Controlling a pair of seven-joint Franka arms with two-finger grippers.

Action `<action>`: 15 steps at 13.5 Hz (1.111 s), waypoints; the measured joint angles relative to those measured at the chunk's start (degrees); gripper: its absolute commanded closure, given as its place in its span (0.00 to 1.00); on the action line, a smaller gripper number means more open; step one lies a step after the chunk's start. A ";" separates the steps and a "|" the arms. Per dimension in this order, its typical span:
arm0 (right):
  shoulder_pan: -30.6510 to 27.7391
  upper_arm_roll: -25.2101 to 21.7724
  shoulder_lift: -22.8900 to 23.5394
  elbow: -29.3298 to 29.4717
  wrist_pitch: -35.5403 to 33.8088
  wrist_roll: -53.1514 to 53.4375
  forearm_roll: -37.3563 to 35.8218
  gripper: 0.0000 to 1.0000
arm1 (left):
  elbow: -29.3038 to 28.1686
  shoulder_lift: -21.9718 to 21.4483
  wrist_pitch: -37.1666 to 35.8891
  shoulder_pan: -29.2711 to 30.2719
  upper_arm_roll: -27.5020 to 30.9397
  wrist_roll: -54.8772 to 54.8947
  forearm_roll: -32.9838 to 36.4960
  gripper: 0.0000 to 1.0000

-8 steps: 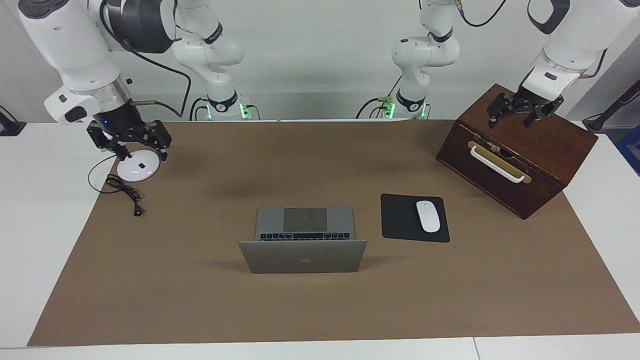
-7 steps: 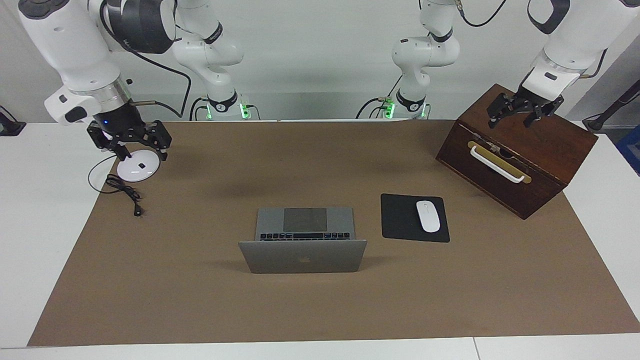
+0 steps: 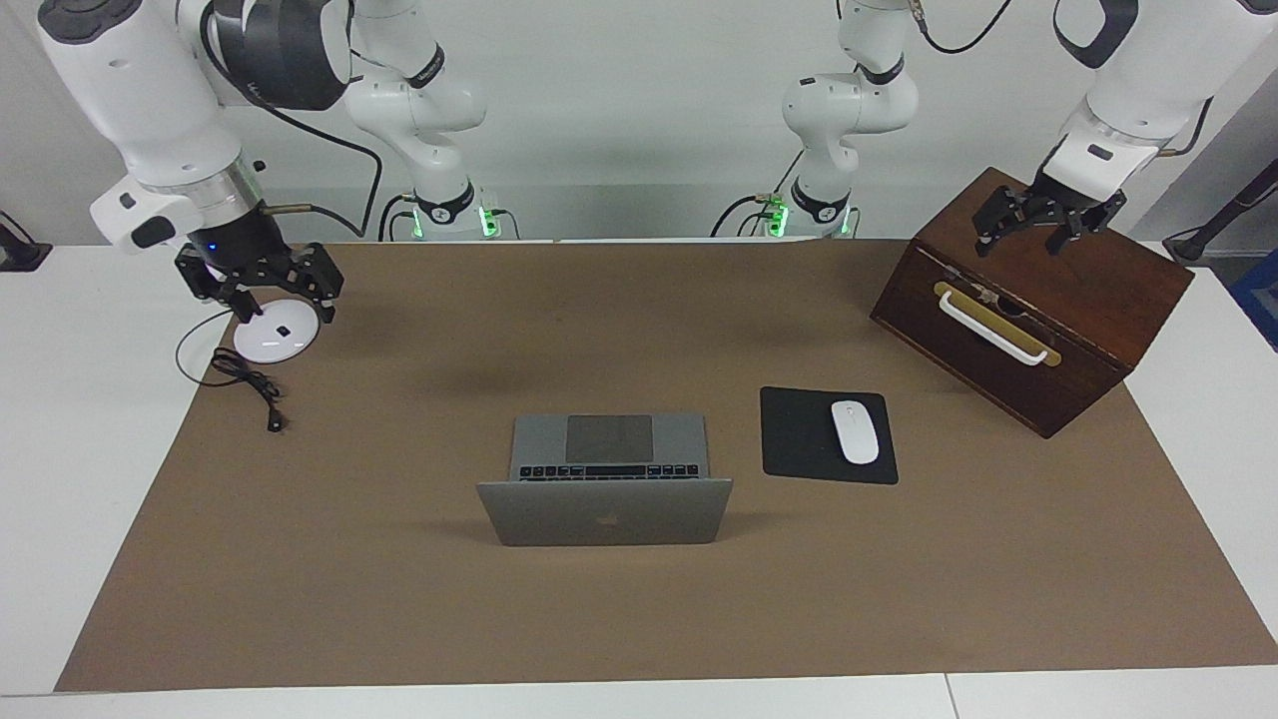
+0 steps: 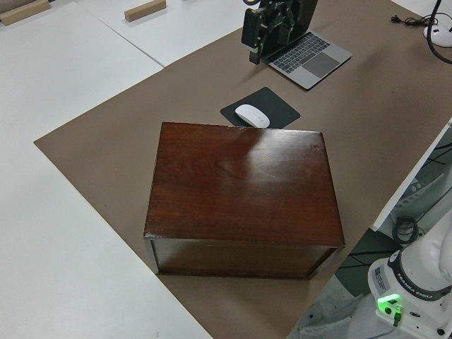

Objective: Close laptop with both arms

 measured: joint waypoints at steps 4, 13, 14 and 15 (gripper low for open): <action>0.00 0.00 0.47 0.45 0.24 -0.40 -0.04 0.00 | 0.00 -0.01 0.00 0.00 0.19 0.00 0.00 0.00; 0.02 0.17 5.55 6.07 15.99 -13.51 -0.11 0.02 | 0.03 -0.06 0.07 -0.12 -0.18 0.00 0.00 0.00; 0.02 0.18 6.37 6.10 19.91 -14.62 -0.22 0.02 | 0.03 -0.06 0.07 -0.13 -0.22 0.00 0.00 0.00; 0.02 0.25 7.28 6.12 23.84 -15.07 -0.39 0.03 | 0.03 -0.06 0.07 -0.12 -0.19 0.00 0.00 0.00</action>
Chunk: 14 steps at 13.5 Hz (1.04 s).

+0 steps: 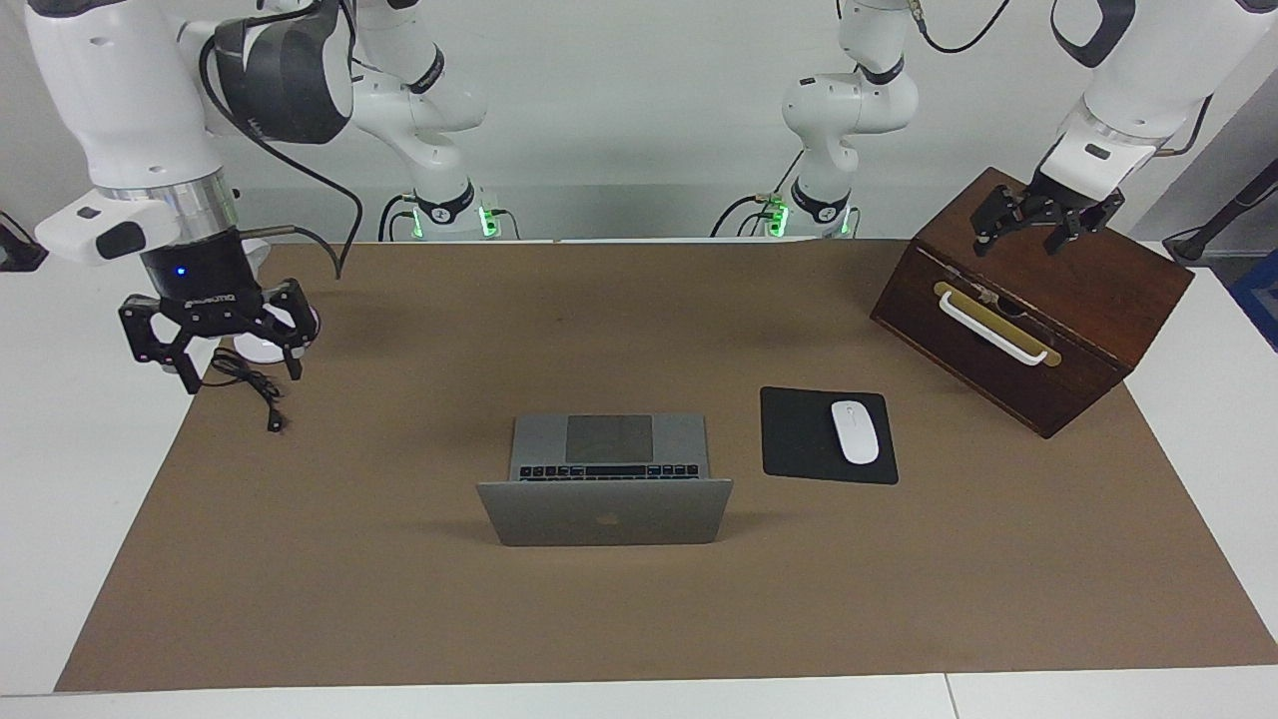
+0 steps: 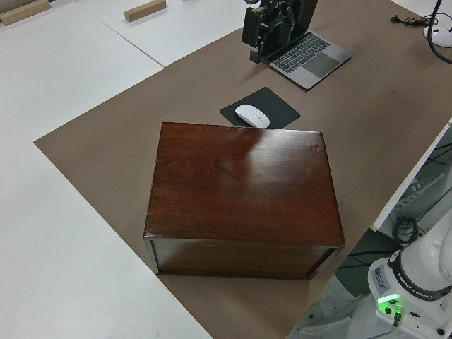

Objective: Close laptop with both arms

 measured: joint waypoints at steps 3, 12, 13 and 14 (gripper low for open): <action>0.04 0.46 3.02 0.04 10.61 0.16 0.40 0.12 | 0.00 -0.06 -0.01 0.05 0.29 -0.42 0.00 0.36; 0.22 3.58 9.44 0.48 28.29 12.01 3.26 1.00 | -1.26 -0.19 7.30 -0.06 -0.09 -4.76 -0.36 1.00; 0.34 4.12 9.44 0.53 28.29 13.82 3.26 1.00 | -1.64 -0.18 9.72 -0.12 -0.29 -4.93 -1.62 1.00; 0.67 4.51 9.47 0.54 28.29 15.94 3.26 1.00 | -2.16 -0.18 12.27 -0.24 -0.42 -5.04 -3.48 1.00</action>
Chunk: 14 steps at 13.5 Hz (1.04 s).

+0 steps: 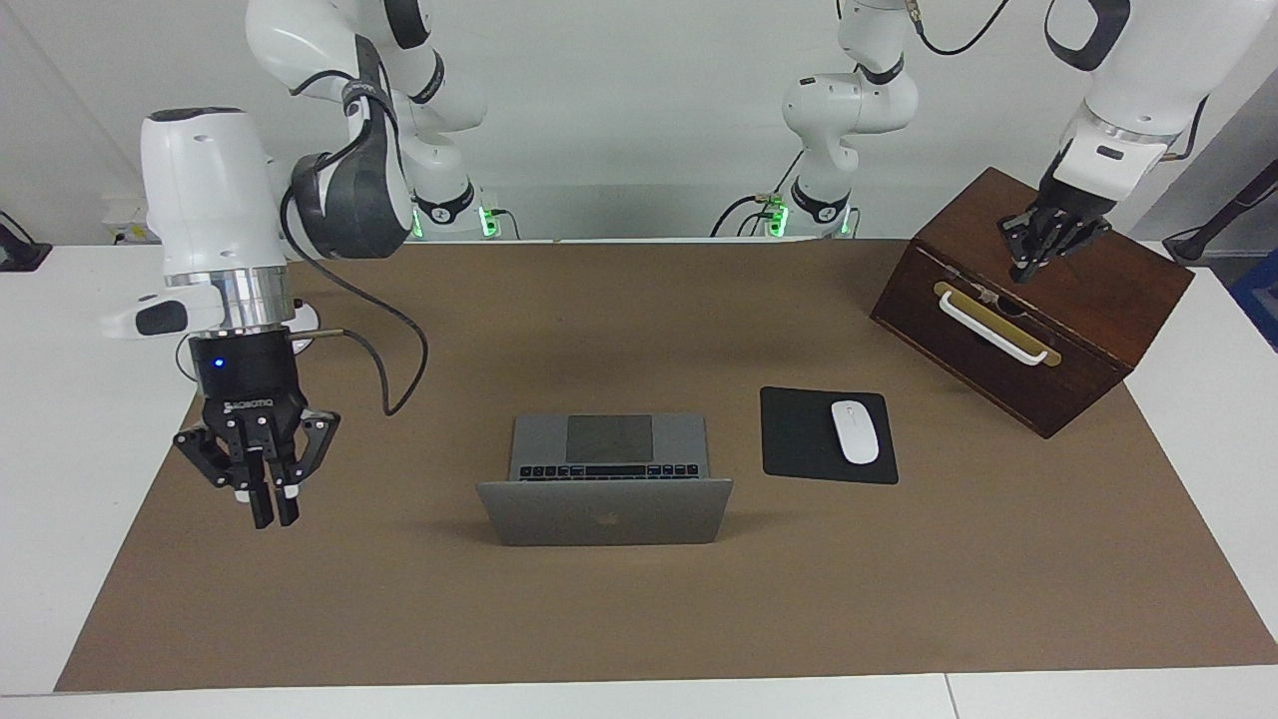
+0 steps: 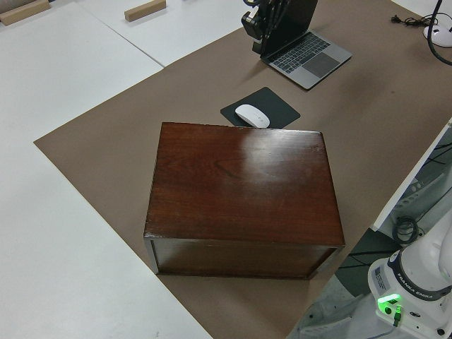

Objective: Close laptop with both arms

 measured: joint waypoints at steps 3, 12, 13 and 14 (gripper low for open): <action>1.74 0.25 0.79 0.01 2.07 4.79 0.00 1.00 | -2.22 0.02 7.27 -3.60 -0.28 -0.16 -2.12 1.00; 10.71 -1.59 6.41 5.95 3.88 25.14 -11.67 1.00 | -22.41 0.16 45.18 -20.17 -0.79 -2.81 -2.77 1.00; 12.37 -3.04 6.87 6.39 3.88 26.77 -12.23 1.00 | -25.44 0.35 49.97 -21.69 -0.79 -2.28 -2.77 1.00; 14.21 -4.73 7.24 6.67 3.87 27.97 -12.39 1.00 | -28.34 0.73 54.40 -23.02 -0.79 -1.18 -2.77 1.00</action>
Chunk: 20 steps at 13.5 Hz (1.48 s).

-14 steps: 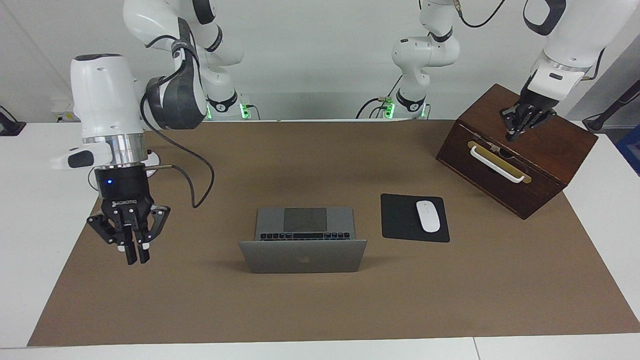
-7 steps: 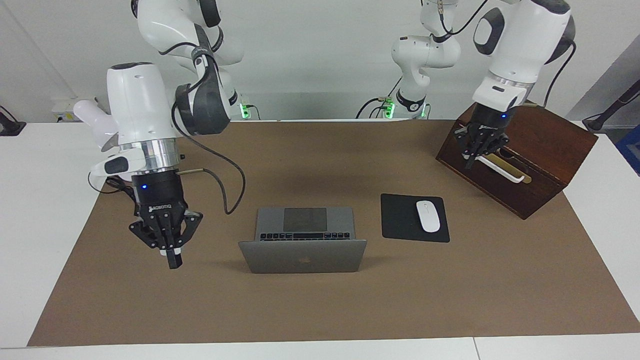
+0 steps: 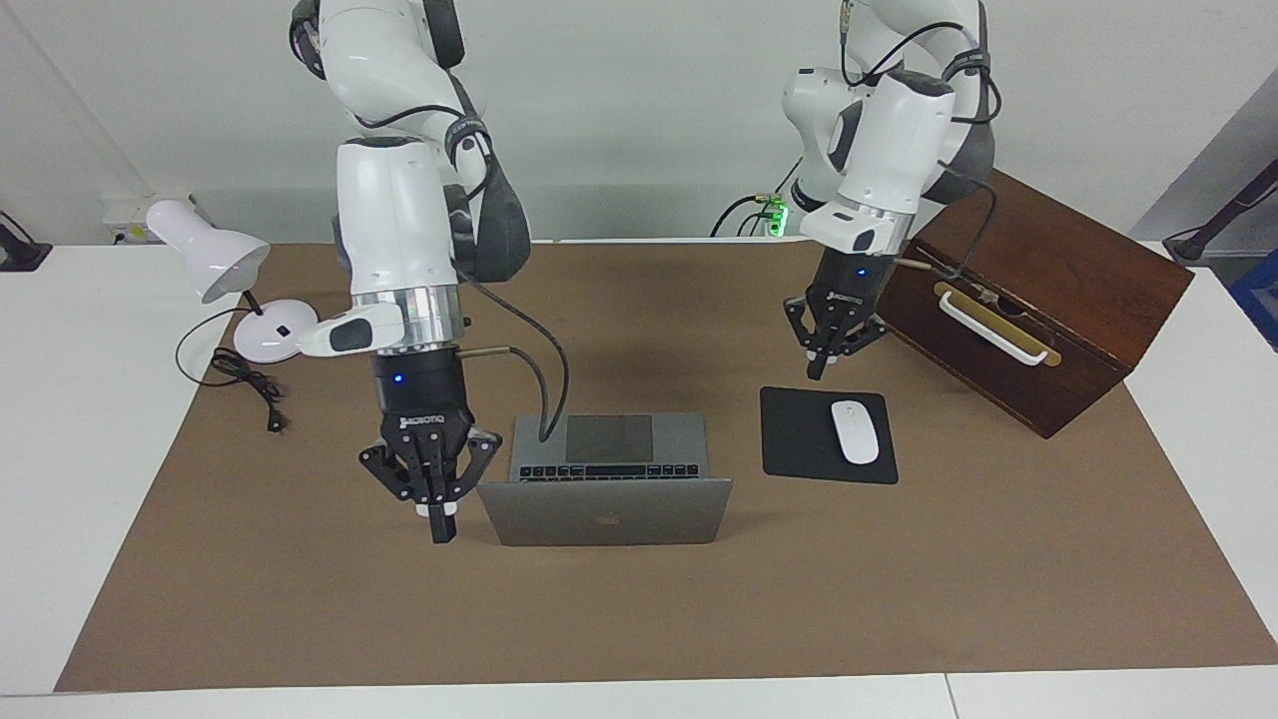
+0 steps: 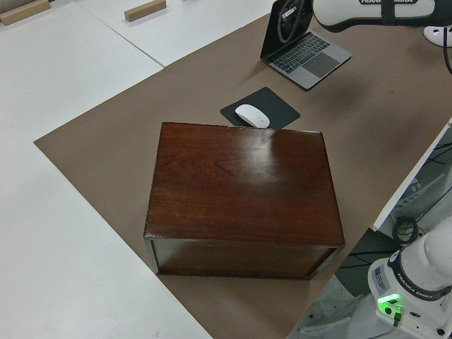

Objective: Close laptop with both arms

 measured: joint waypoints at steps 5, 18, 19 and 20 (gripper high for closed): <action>6.01 -4.25 1.64 0.27 -0.63 6.32 -4.64 1.00 | -9.60 3.67 17.51 -5.14 0.01 3.23 0.00 1.00; 9.17 -4.40 6.89 7.52 -9.24 7.00 -16.85 1.00 | -11.12 19.34 39.81 -12.13 0.05 4.27 0.00 1.00; 9.17 -4.40 7.36 8.45 -9.29 7.12 -16.88 1.00 | -11.11 20.16 40.51 -12.14 0.05 4.34 0.00 1.00; 9.17 -4.39 7.87 9.45 -9.55 7.27 -16.88 1.00 | -11.11 20.59 40.78 -12.15 0.05 4.41 0.00 1.00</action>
